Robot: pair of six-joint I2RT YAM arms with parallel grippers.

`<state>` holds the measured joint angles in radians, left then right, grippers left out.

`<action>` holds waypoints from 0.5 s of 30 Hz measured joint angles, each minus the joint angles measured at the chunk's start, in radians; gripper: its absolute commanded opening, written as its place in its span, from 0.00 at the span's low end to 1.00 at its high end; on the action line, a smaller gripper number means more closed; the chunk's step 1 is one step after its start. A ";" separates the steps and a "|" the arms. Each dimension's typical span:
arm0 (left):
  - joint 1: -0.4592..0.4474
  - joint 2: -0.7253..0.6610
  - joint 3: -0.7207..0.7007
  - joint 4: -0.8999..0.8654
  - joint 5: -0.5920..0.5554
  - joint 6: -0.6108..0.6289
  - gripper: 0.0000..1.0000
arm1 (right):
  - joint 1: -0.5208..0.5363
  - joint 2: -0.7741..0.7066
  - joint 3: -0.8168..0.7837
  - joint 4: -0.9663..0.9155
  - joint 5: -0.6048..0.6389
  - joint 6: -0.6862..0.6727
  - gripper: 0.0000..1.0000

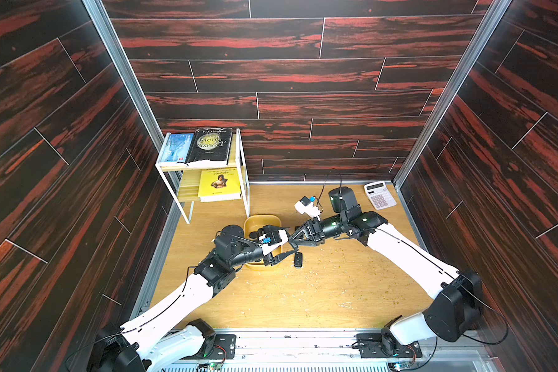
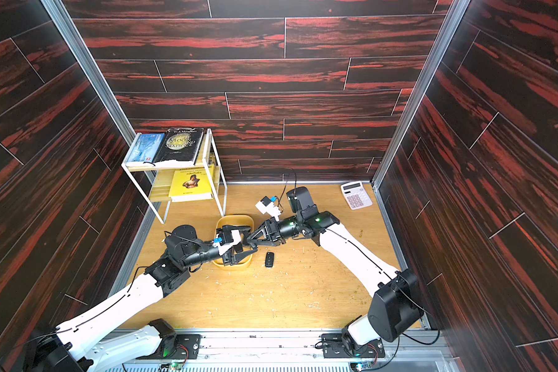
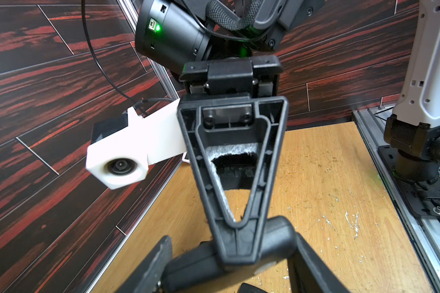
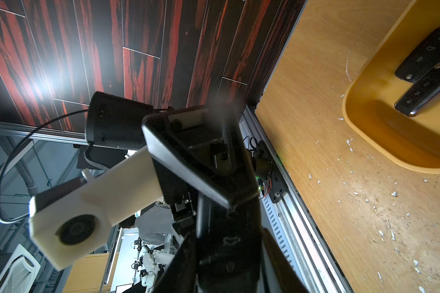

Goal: Place the car key into the storage box
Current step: Pick up the car key from the center of the board.

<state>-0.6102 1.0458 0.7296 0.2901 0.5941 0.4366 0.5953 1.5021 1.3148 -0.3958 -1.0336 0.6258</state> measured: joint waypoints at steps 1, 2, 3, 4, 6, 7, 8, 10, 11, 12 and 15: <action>0.000 0.000 0.000 0.000 0.000 0.000 0.41 | 0.000 0.000 0.000 0.000 0.000 0.000 0.39; 0.000 0.000 0.000 0.000 0.000 -0.001 0.40 | 0.000 0.000 0.000 0.000 0.000 0.000 0.39; 0.000 0.000 0.000 0.000 0.000 -0.003 0.39 | 0.000 0.000 0.000 0.000 -0.001 0.000 0.39; 0.000 0.000 0.000 0.000 0.000 -0.003 0.38 | 0.000 0.000 0.000 0.000 -0.001 0.000 0.40; 0.000 0.000 0.000 0.000 0.001 -0.006 0.35 | 0.000 0.000 0.000 0.000 -0.002 -0.001 0.40; 0.000 0.000 0.000 0.000 0.001 -0.007 0.33 | 0.000 0.000 0.000 0.000 -0.002 -0.001 0.40; 0.000 0.000 0.000 0.000 0.001 -0.008 0.32 | 0.000 0.000 0.000 0.000 -0.002 -0.001 0.40; 0.000 0.000 0.000 0.000 0.001 -0.010 0.23 | 0.000 0.000 0.000 0.000 -0.002 0.000 0.39; 0.000 0.000 0.000 0.000 0.001 -0.011 0.22 | 0.000 0.000 0.000 0.000 -0.002 0.000 0.39; 0.000 0.000 0.000 0.000 0.001 -0.011 0.22 | 0.000 0.000 0.000 0.000 -0.002 0.000 0.40; 0.000 0.000 0.000 0.000 0.001 -0.014 0.22 | 0.000 0.000 0.000 0.000 -0.002 0.002 0.40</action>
<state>-0.6102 1.0458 0.7300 0.2901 0.5949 0.4225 0.5953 1.5021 1.3148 -0.3954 -1.0351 0.6277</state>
